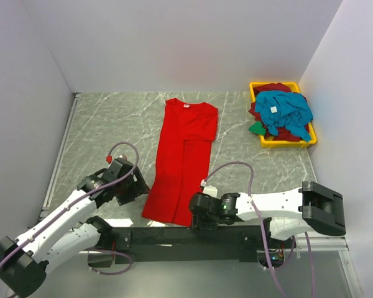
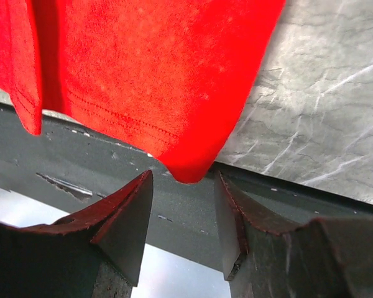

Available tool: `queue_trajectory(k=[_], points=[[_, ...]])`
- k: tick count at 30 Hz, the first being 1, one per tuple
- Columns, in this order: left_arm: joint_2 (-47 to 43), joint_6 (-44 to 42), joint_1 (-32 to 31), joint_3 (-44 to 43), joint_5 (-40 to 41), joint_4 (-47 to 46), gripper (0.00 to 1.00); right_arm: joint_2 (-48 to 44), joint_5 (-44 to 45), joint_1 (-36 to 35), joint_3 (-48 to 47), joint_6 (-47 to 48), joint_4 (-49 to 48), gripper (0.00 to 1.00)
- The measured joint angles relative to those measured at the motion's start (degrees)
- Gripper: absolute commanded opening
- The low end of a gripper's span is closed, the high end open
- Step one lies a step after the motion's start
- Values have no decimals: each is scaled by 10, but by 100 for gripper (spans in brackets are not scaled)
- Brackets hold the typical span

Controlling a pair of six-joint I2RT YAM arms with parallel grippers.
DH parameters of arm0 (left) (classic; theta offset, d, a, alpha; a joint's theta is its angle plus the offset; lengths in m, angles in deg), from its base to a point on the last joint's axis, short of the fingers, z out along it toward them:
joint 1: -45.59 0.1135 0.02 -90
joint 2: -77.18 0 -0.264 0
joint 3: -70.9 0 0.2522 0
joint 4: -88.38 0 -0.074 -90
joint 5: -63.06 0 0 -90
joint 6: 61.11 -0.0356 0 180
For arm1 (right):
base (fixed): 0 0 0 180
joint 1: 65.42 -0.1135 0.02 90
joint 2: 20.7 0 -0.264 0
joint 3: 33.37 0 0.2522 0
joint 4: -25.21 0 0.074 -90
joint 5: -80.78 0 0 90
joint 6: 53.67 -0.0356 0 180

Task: Fold and stack the t-shirts
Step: Fold the tshirt

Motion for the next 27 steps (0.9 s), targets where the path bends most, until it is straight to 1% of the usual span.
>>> queue_trajectory(k=[7,10,13,14,16,17,20,22,27], points=[[-14,11,-7,7,6,5,75,-9,25,0,10,-13,-5,50],[-9,12,-13,7,6,5,74,-6,33,0,10,-14,-2,45],[-3,12,-20,7,8,5,73,0,35,0,8,-12,0,37],[-2,13,-23,7,10,5,73,1,35,0,7,-12,0,31],[0,19,-30,7,12,6,72,6,37,0,6,-11,1,23],[0,23,-34,9,13,5,72,7,38,0,6,-10,1,15],[-1,35,-45,24,14,2,69,11,38,0,5,-10,1,6],[-3,45,-54,42,12,0,66,11,38,0,5,-12,1,4],[-15,76,-90,74,12,1,64,10,39,0,6,-17,3,3]])
